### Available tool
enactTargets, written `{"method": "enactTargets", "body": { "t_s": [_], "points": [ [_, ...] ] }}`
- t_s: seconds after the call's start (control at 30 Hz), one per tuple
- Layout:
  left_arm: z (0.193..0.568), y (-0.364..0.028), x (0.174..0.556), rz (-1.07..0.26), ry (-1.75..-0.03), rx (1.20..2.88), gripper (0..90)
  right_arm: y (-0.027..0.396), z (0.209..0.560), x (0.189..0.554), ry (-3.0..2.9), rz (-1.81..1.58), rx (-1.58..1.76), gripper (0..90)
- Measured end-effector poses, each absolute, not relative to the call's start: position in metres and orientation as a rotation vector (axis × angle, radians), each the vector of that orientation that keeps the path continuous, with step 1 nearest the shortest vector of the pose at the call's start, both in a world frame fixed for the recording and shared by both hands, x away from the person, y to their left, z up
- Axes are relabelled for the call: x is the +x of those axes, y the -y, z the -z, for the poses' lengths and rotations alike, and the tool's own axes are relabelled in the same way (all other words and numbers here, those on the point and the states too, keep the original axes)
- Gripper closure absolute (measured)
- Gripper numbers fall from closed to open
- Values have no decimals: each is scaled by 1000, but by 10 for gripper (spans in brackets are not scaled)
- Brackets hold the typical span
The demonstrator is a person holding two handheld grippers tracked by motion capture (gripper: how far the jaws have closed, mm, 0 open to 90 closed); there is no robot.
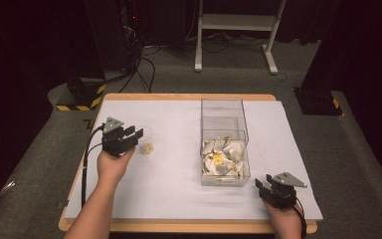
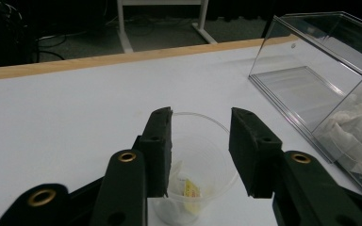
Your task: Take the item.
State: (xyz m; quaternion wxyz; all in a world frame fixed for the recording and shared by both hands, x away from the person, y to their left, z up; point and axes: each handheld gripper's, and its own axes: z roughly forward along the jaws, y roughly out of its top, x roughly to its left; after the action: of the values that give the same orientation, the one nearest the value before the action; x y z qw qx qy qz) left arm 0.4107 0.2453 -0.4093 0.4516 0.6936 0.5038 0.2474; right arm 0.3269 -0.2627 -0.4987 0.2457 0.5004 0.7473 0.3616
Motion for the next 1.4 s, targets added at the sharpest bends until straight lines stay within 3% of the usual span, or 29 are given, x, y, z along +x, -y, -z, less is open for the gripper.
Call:
{"method": "enactTargets", "body": {
  "t_s": [0.53, 1.4],
  "points": [
    [420, -262, 395, -577, -1267, 1723, 512, 262, 499, 327, -2042, -978, 1365, 513],
    [468, -264, 349, -524, -1229, 1839, 491, 262, 499, 326, -2043, -973, 1359, 510]
  ]
}}
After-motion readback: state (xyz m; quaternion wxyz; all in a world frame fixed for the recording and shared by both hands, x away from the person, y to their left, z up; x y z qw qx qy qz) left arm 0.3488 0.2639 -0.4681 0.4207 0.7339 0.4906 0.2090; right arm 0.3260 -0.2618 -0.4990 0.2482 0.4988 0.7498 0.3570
